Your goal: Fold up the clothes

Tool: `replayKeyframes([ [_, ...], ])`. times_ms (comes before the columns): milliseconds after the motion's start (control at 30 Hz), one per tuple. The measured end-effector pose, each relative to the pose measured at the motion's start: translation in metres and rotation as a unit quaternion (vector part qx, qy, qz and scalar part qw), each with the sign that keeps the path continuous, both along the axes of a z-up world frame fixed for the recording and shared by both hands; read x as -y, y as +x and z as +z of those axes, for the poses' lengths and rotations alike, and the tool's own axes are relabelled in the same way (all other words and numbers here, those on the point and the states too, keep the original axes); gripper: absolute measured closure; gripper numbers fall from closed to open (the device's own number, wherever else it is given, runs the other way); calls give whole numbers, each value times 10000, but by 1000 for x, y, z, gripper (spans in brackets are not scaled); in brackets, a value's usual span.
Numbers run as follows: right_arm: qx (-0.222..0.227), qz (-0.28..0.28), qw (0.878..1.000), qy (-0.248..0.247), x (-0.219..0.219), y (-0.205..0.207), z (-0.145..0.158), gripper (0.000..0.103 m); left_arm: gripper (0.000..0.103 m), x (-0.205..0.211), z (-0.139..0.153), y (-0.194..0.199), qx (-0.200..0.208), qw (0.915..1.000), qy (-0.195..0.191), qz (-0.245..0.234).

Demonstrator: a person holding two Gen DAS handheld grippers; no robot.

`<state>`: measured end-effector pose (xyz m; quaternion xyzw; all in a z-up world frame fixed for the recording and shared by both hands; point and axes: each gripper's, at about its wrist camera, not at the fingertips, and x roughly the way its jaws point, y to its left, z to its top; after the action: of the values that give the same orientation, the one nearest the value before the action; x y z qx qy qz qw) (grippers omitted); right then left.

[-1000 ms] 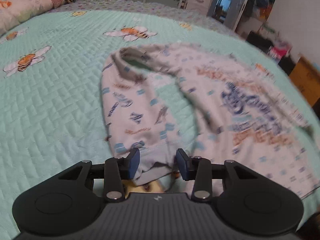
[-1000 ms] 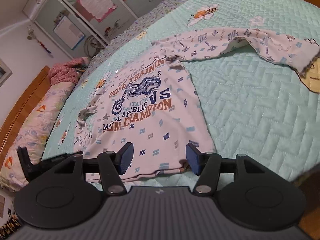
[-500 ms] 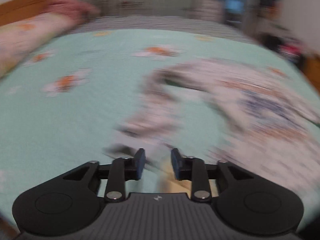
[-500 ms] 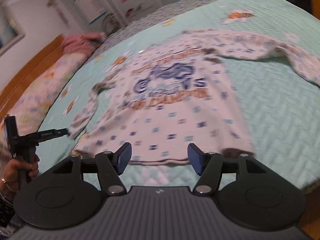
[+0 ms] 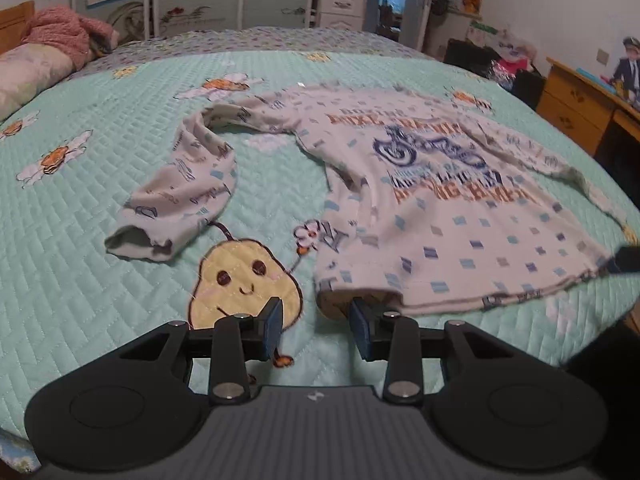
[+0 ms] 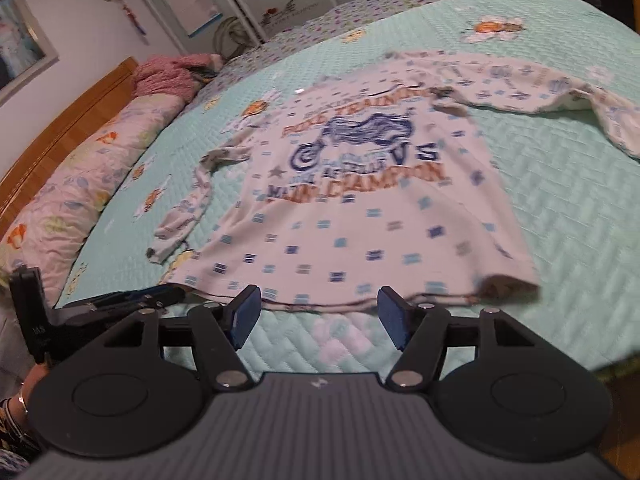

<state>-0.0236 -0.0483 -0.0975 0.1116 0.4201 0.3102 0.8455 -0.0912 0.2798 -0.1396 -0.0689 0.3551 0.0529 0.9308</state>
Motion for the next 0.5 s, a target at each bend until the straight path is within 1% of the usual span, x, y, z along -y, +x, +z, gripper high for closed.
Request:
replayKeyframes([
  [67,139,-161,9997,-150,10,-4,0,37,63,-1,2,1,58,10000,4,16],
  [133,498,-311,9968,-543,16,-9,1,36,63,3,1,5,66,9998,208,-16],
  [267,1087,-451,9829,-1415,23,-12,-6,36,64,17,-2,14,144,9971,726,-162],
  [333,1340,-491,9725,-1842,25,-12,-12,36,70,26,-3,17,216,9945,992,-253],
  [367,1468,-503,9666,-2039,26,-11,-15,36,83,27,-2,17,248,9942,1022,-243],
  [400,1591,-509,9612,-2195,28,-8,-20,36,91,25,-1,18,258,9951,940,-180],
  [433,1663,-534,9576,-2291,29,-6,-23,36,91,23,1,19,262,9961,833,-105],
  [500,1677,-591,9560,-2334,32,-1,-29,36,91,17,3,20,222,9974,689,37],
])
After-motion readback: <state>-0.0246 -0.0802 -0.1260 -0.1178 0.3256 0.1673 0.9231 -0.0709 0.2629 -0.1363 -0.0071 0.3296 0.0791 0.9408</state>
